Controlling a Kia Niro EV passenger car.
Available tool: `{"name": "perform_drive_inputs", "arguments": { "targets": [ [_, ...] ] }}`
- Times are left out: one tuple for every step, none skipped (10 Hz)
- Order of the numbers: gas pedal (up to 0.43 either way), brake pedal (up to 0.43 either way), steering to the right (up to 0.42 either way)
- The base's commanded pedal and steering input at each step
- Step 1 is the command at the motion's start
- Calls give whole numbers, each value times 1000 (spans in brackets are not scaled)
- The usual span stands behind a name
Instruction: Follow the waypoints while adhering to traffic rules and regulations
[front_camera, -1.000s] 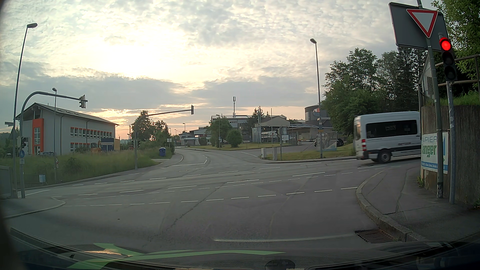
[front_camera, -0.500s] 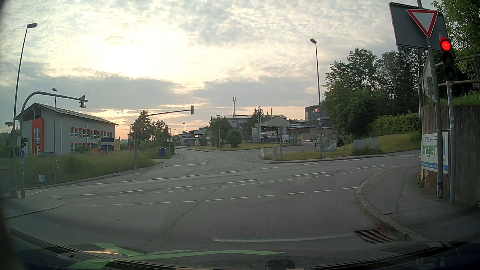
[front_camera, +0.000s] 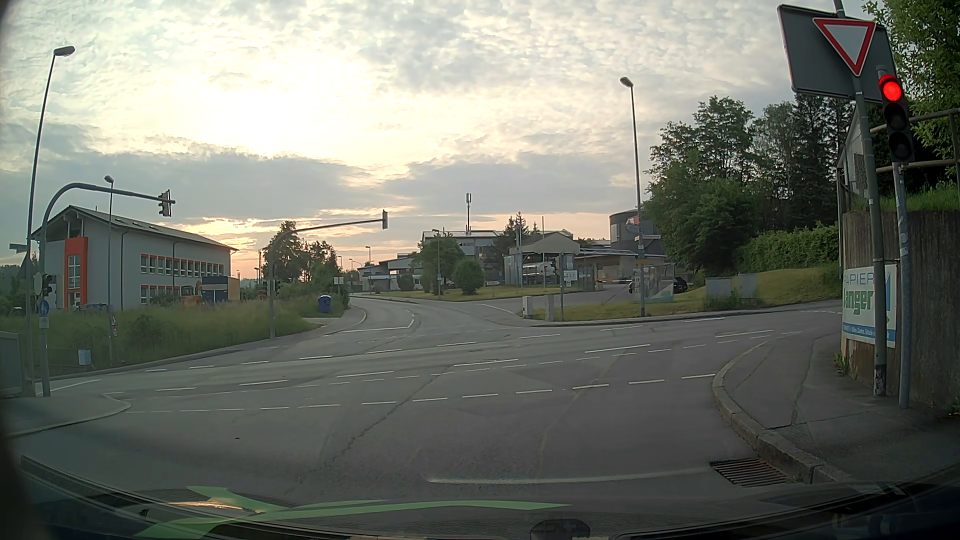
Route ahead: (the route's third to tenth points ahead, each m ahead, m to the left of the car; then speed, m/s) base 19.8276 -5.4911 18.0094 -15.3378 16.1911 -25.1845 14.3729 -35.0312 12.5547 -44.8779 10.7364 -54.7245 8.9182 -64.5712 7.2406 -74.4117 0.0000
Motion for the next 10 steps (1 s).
{"name": "perform_drive_inputs", "arguments": {
  "targets": [
    [0, 396, 4],
    [0, 396, 4],
    [0, 396, 4],
    [0, 396, 4],
    [0, 396, 4],
    [0, 396, 4],
    [0, 396, 4],
    [0, 396, 4],
    [0, 390, 4],
    [0, 396, 4]
  ]
}}
